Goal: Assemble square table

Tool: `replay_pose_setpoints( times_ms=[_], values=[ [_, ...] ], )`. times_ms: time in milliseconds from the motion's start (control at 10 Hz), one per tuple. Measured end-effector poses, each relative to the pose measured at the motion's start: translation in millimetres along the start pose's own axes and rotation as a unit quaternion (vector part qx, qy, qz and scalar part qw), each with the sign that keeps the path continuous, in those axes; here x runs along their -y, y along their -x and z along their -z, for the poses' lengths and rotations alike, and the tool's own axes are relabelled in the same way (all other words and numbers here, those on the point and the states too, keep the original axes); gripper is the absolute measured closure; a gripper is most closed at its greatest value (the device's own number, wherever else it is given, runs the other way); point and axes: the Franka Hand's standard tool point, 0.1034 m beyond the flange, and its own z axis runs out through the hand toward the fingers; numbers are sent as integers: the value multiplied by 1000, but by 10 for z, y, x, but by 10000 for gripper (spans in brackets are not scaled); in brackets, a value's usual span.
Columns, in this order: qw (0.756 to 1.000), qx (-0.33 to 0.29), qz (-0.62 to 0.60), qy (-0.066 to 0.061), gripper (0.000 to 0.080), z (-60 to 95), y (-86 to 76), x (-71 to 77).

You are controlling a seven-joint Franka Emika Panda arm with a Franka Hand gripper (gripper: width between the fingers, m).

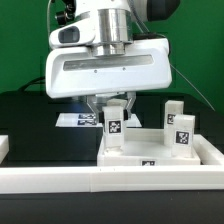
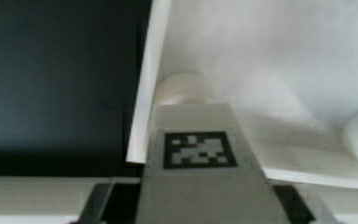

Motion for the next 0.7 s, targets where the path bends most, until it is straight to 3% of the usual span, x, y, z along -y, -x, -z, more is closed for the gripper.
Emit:
replay_pose_setpoints(
  times_ms=[200, 400, 700],
  values=[
    [999, 0, -47, -2, 511, -10, 3, 17],
    [985, -2, -170, -11, 509, -43, -15, 81],
    [940, -4, -339, -21, 509, -66, -50, 176]
  ],
)
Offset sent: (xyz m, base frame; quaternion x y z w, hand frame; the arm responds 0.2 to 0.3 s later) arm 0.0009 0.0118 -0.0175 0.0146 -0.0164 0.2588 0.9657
